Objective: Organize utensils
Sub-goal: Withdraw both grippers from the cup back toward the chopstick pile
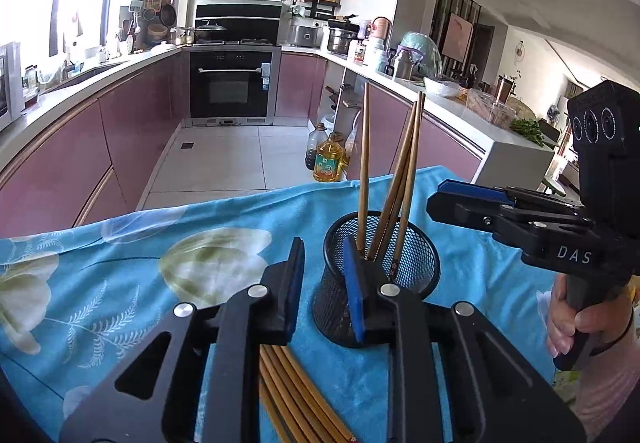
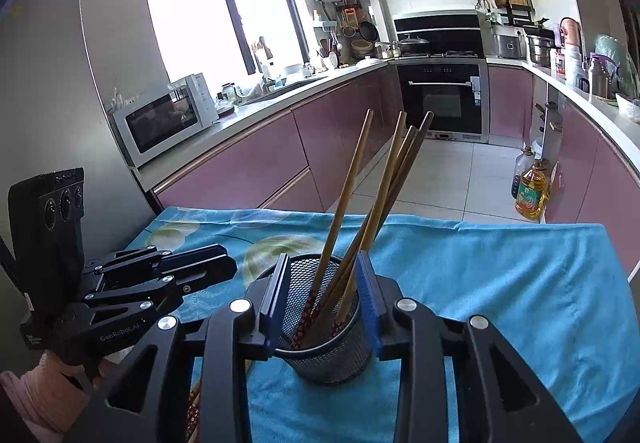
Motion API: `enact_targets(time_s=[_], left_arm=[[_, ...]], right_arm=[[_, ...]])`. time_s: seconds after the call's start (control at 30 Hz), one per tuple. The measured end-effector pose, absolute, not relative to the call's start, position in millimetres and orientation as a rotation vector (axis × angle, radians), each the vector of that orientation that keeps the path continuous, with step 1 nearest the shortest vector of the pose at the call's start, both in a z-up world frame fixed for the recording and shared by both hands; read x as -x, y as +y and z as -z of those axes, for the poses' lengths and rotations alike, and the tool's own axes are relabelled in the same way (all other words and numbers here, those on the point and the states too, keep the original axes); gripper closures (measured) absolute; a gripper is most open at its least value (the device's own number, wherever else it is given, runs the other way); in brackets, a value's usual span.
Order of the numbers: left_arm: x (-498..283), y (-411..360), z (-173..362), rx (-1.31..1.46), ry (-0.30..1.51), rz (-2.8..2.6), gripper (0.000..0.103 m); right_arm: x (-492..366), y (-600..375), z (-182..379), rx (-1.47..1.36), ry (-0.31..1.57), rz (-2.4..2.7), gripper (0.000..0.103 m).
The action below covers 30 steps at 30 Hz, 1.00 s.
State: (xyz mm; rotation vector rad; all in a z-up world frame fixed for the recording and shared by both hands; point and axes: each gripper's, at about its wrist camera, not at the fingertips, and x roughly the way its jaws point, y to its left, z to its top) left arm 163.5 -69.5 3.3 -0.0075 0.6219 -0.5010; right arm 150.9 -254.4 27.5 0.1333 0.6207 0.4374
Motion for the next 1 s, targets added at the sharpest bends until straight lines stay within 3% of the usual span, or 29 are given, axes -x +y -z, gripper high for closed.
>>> enact_targets(time_s=[0.23, 0.63, 1.0], left_arm=[[-137, -34, 5, 0.027, 0.634, 0.455, 0.072], [-96, 0, 57, 0.03, 0.754, 0.412, 0.07], [-86, -4, 87, 0.026, 0.836, 0.404, 0.069]], right_arm=[[-119, -230, -19, -0.072, 0.64, -0.548, 0.058], [-109, -185, 51, -0.055, 0.839, -0.604, 0.058], [-100, -166, 70, -0.016, 0.897, -0.592, 0.058]])
